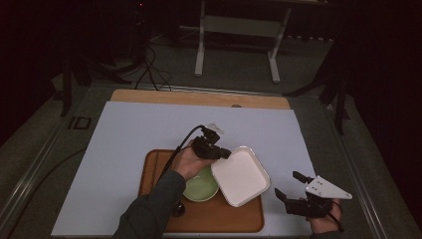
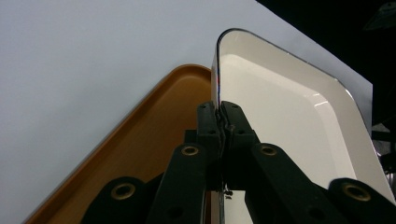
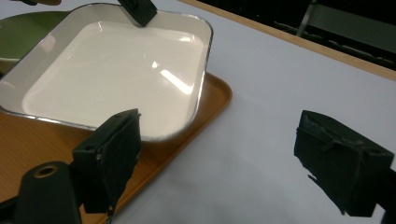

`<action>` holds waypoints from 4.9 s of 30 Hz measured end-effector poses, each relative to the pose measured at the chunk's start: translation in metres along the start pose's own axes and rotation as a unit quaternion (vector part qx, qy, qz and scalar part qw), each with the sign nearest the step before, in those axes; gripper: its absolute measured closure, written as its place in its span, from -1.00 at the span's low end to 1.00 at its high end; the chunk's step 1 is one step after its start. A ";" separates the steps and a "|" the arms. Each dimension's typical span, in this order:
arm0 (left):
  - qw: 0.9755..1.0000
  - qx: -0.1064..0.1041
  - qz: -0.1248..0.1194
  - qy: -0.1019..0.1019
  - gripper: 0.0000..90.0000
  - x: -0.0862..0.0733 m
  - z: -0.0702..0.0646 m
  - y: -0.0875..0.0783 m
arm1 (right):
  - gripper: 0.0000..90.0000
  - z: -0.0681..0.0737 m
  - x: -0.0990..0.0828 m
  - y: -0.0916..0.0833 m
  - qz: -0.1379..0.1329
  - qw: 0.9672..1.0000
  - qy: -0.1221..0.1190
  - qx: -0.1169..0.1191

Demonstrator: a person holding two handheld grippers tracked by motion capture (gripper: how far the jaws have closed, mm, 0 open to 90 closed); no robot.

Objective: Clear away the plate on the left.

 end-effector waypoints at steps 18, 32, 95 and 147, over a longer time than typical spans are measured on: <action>0.999 -0.017 0.030 -0.011 0.96 -0.007 -0.005 0.015 | -0.68 0.000 0.000 0.000 0.000 1.000 -0.001 0.002; 0.999 -0.016 0.045 -0.008 0.95 -0.004 -0.009 0.019 | -0.68 0.001 0.000 0.001 0.000 1.000 -0.001 0.002; 0.989 0.003 0.135 0.060 0.99 -0.025 0.000 0.041 | -0.68 0.000 -0.001 0.000 0.002 1.000 0.000 0.003; 0.989 0.047 0.137 -0.009 0.90 -0.023 0.005 0.045 | -0.68 0.001 -0.002 0.000 0.005 1.000 -0.001 0.005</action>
Point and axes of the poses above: each handheld gripper's, and its own axes: y roughly forward along the jaws, x roughly out of its top, z roughly to its left, the point moved 9 cm from there along y, roughly forward along the jaws, and after that the axes turned 3 degrees about -x, right-handed, at the moved point
